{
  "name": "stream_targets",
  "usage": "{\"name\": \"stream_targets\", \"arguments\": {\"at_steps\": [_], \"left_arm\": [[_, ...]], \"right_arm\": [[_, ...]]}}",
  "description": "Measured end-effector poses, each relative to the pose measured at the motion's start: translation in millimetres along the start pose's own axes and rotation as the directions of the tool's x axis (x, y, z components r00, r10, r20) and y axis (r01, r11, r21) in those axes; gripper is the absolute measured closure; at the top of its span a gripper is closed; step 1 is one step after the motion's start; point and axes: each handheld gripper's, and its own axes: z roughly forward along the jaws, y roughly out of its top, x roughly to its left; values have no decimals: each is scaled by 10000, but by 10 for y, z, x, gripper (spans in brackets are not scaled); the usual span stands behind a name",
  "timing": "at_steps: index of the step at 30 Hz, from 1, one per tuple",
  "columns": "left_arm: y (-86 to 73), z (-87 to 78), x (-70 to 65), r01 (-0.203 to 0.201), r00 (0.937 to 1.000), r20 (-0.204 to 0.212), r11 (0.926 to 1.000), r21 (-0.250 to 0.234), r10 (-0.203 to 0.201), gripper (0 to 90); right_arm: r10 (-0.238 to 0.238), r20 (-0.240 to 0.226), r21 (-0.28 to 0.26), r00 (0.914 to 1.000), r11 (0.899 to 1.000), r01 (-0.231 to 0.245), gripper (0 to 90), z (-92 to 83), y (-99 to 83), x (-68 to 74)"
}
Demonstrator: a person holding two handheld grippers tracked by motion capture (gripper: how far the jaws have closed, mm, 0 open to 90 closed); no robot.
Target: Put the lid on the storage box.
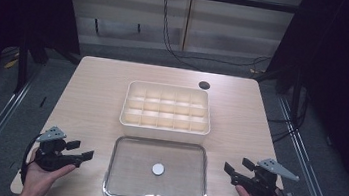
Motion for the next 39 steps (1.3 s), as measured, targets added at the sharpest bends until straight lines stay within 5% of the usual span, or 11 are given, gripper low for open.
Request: {"name": "stream_targets", "arguments": {"at_steps": [2,7,10,16,21,27,34,39], "left_arm": [[-9,-12,3,101,9999,24,9999,-64,-101,306],[-29,-33,-12,84,9998,164,10000,25,-84,312],[-33,-43,-37,-73,9995,303,9999,140,69,322],[-28,-53,-136,-264,9971,720,9993,257,245,325],[12,-48,-220,-441,9939,1021,9986,289,409,366],[262,99,-245,-721,9932,935,9971,229,696,378],[559,344,-302,-1158,9872,1166,9916,576,1085,420],[483,461,-262,-877,9885,1294,9938,688,782,447]], "right_arm": [[-273,325,-338,9991,9990,284,300,-17,-35,17],[-117,-10,54,9999,9999,117,313,-48,-31,52],[-154,5,-159,9999,9998,154,351,-119,33,118],[-121,-734,-63,9972,9999,117,461,-209,101,289],[-195,-995,381,9948,9990,234,494,-123,155,374],[-525,-1506,550,9872,9966,614,465,54,394,476],[-451,-1960,840,9796,9945,626,465,257,613,422],[-159,-2060,1126,9784,9928,399,458,441,535,349]]}}
